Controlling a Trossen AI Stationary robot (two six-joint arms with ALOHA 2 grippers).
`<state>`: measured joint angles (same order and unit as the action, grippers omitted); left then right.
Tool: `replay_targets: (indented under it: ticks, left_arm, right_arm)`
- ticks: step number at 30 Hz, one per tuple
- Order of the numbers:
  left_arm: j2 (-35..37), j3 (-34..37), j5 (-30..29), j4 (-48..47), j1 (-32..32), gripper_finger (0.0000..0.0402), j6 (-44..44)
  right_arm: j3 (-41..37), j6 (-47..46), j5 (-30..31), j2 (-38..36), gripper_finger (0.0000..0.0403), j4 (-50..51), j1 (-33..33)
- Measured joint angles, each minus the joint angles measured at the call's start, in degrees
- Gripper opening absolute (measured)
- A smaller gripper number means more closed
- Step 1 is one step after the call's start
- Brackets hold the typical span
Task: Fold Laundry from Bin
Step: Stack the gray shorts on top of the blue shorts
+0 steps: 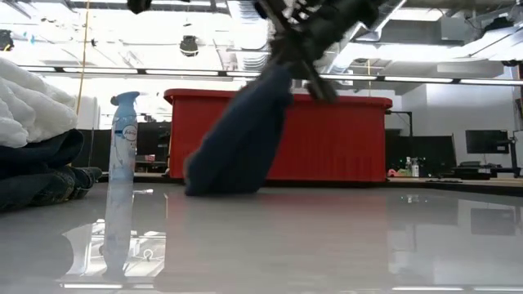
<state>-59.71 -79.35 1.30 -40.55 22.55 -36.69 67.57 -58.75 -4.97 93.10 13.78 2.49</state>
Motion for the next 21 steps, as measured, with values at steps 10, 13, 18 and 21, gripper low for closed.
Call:
replay_targets:
  ticks: [10,13,18,21]
  left_arm:
    - [4.4,0.0,-2.0,-7.4,0.0,0.0132,1.1]
    - [5.3,0.0,-2.4,-8.5,0.0,0.0132,1.7]
    - [6.4,0.0,-2.9,-9.1,0.0,0.0132,2.2]
    - [6.7,0.0,-2.9,-9.6,0.0,0.0132,2.7]
  right_arm:
    - [19.8,5.5,-3.6,12.8,0.0026,4.2,-0.9]
    - [25.3,6.8,-4.2,15.7,0.0026,4.3,-0.9]
    - [35.4,8.3,-6.7,21.8,0.0026,4.7,-0.4]
    - [42.1,8.7,-8.2,26.2,0.0026,4.7,-0.5]
